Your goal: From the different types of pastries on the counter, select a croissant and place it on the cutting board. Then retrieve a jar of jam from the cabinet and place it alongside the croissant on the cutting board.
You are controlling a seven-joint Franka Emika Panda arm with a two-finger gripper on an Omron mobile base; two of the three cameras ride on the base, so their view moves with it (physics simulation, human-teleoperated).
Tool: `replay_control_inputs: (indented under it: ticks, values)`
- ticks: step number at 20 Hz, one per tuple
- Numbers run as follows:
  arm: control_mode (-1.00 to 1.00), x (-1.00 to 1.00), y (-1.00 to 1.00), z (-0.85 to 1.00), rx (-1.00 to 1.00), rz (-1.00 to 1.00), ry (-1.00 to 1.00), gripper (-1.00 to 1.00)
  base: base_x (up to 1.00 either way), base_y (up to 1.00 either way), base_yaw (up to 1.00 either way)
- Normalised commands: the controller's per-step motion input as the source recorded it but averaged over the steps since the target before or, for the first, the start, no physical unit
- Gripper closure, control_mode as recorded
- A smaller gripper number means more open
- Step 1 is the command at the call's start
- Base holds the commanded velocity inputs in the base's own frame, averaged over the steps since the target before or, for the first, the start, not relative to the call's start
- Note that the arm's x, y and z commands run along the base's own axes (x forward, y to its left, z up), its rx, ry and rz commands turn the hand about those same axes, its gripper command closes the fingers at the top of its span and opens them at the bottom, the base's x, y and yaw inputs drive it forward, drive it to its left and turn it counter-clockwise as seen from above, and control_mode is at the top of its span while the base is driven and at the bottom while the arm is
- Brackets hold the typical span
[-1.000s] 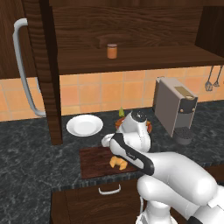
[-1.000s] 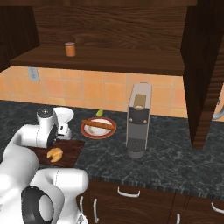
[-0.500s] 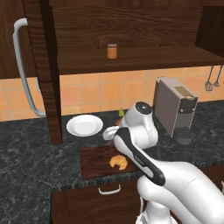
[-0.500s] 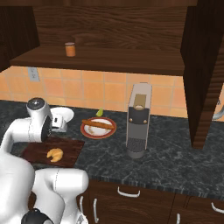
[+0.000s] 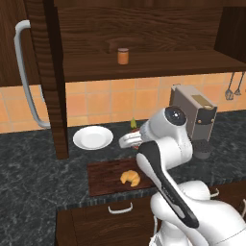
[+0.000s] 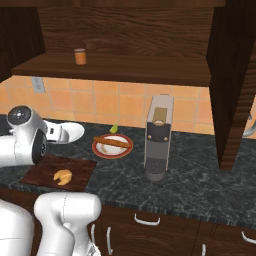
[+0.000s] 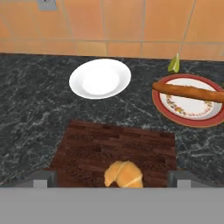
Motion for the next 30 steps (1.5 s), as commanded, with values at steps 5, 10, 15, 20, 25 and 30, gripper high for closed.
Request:
replay_control_inputs:
  ticks: [5, 10, 15, 20, 25, 30]
  values:
    - [-1.0, -0.26, -0.23, 0.98, 0.0, -0.01, -0.13, -1.0, 0.0, 0.0, 0.0]
    - [-1.0, -0.23, -0.14, 1.0, 0.0, 0.0, -0.11, -1.0, 0.0, 0.0, 0.0]
    - [-1.0, -0.37, -0.05, 1.0, 0.0, 0.0, -0.09, -1.0, 0.0, 0.0, 0.0]
    - [-1.0, -0.38, -0.12, 0.83, 0.0, -0.01, -0.07, -1.0, 0.0, 0.0, 0.0]
    - [-1.0, 0.1, -0.34, 0.5, -0.01, -0.03, -0.07, -1.0, 0.0, 0.0, 0.0]
    - [-1.0, 0.18, -0.17, 0.58, -0.03, -0.07, -0.14, -1.0, 0.0, 0.0, 0.0]
